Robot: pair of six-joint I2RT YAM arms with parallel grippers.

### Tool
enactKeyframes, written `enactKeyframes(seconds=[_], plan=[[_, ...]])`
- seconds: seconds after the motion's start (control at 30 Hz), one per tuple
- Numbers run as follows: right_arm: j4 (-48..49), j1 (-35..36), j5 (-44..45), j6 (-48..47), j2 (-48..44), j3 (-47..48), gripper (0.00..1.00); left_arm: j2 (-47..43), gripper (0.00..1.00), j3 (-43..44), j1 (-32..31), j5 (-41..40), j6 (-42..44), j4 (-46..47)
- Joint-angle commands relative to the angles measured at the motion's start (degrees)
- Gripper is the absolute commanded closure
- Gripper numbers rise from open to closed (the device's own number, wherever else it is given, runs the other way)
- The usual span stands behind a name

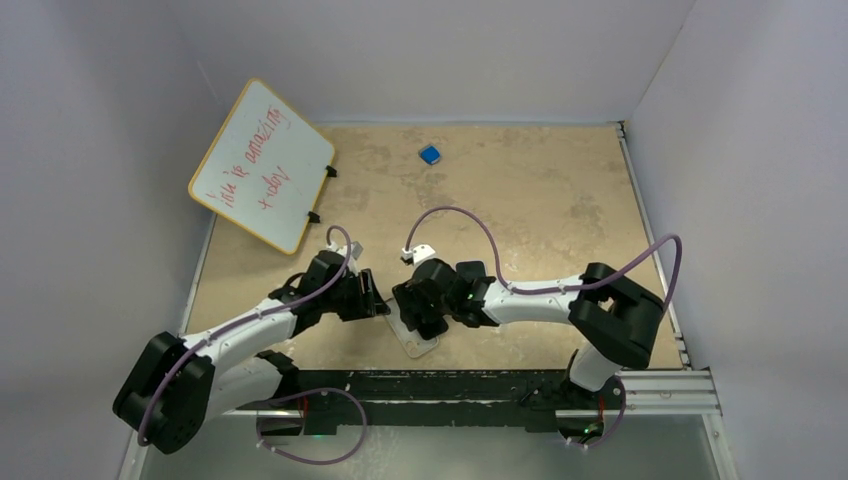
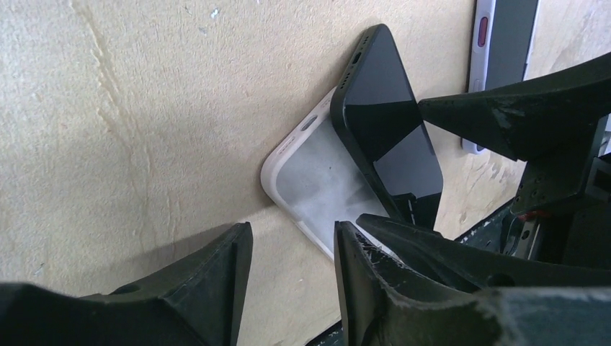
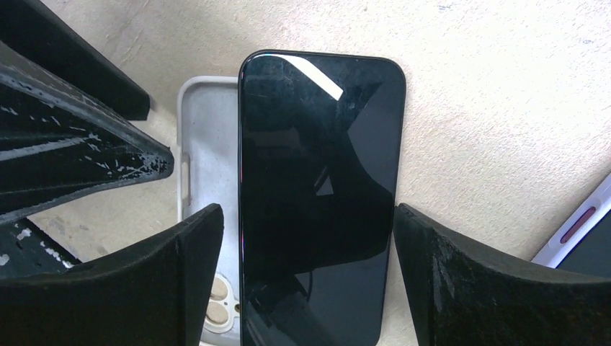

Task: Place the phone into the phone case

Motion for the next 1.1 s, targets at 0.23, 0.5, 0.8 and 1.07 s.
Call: enactKeyframes(seconds=[0.23,0.5,0.8,1.07], plan=[[-3.46,2.18,-4.78,3.11,-3.23,2.84,0.19,4.06,0.57,-0.76,0.33,3.77,-1.11,6.7],[-1.51,3.0,-7.41,5.19,-6.73,2.24,0.2,5.49,0.62,-1.15,0.28,4.99,-1.67,9.73],[-8.57,6.8,5.61,5.96,-2.34,5.5,0.14,2.69,0.66,-2.24,0.33,4.88,-2.24,8.75],[-12.87,9.02,8.06,7.62,1.25,9.09,0.2,1.72,0.66,-2.21,0.27,6.02,-2.78,7.89]])
